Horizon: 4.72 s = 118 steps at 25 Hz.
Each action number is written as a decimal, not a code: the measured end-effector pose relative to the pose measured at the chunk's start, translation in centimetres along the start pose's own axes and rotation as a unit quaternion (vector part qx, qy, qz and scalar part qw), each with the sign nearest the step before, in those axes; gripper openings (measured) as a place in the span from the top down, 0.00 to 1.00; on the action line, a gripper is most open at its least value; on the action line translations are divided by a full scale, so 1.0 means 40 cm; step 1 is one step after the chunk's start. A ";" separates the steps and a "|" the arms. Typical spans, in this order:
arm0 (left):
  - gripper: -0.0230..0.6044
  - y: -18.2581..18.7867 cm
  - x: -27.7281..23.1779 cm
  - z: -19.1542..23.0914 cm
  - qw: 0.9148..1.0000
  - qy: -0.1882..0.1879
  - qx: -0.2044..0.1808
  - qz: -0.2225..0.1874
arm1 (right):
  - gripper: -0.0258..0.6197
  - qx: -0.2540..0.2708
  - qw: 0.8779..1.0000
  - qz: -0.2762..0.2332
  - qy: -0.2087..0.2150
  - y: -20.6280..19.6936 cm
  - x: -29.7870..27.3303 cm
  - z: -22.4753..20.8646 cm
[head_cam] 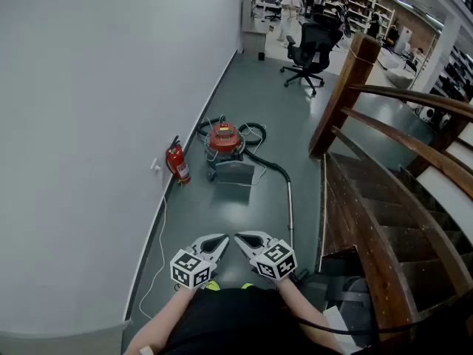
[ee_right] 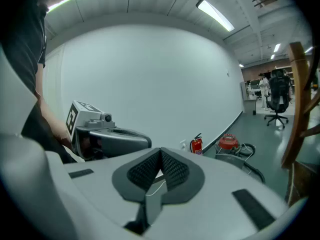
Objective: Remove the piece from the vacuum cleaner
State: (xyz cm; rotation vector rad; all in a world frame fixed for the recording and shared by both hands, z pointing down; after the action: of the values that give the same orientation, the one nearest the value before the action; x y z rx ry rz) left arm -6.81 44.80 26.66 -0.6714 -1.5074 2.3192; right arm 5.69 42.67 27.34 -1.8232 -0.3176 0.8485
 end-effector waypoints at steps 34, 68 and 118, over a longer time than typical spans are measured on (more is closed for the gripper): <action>0.95 -0.046 0.133 0.024 1.000 -0.028 0.006 -0.004 | 0.94 -0.043 0.999 0.008 -0.021 -0.037 -0.058 0.094; 0.95 0.055 -0.048 0.256 0.999 0.033 0.040 -0.006 | 0.94 -0.059 0.997 0.057 0.008 0.020 -0.233 -0.168; 0.95 0.208 -0.444 0.603 0.998 0.015 0.059 0.027 | 0.94 -0.045 0.995 0.086 0.029 0.178 -0.468 -0.587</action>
State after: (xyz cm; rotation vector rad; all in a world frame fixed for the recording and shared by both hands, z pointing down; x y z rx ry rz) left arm -4.47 14.15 31.25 -0.7205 -1.3430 2.4062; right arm 7.11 12.39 33.12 -1.9762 -0.1655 0.9088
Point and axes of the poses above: the fingertips, and each gripper's own axes: x backward along the fingers, z to its left, y out of its top, the point moved 7 cm from there along x, backward along the fingers, and after that the axes turned 13 degrees about -y, right-handed, at the moved point
